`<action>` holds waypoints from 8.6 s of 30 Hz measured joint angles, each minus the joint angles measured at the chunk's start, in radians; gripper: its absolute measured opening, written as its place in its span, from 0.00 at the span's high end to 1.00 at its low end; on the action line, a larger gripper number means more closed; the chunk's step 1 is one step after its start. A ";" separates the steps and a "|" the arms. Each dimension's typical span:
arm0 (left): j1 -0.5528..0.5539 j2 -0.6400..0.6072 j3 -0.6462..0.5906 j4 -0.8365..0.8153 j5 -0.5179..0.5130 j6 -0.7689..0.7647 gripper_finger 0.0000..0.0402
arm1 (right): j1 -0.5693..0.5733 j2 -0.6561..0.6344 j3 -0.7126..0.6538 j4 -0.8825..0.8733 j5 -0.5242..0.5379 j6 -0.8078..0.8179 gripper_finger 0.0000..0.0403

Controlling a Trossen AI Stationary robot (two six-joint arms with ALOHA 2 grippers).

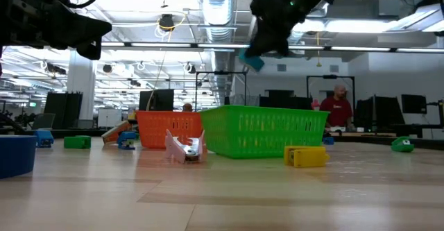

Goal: Pick and place Stapler, Stapler remover, tape
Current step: Put the blue tape into the yellow bin, then put the green stapler into the green bin

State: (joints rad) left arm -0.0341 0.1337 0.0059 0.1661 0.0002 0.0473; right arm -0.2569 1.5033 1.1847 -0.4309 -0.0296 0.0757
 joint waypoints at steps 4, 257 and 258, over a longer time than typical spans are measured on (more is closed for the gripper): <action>0.000 0.003 0.000 0.003 0.000 0.000 0.99 | 0.004 0.071 0.003 0.020 0.001 -0.004 0.88; 0.000 0.071 0.000 0.100 0.000 0.000 0.99 | 0.140 -0.125 -0.599 -0.405 0.102 1.223 0.75; 0.000 0.071 0.000 0.101 0.000 0.000 0.99 | 0.140 -0.125 -0.599 -0.401 0.102 1.216 0.77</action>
State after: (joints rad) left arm -0.0339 0.2049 0.0055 0.2673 0.0002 0.0471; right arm -0.1173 1.3781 0.5858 -0.8316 0.0723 1.2921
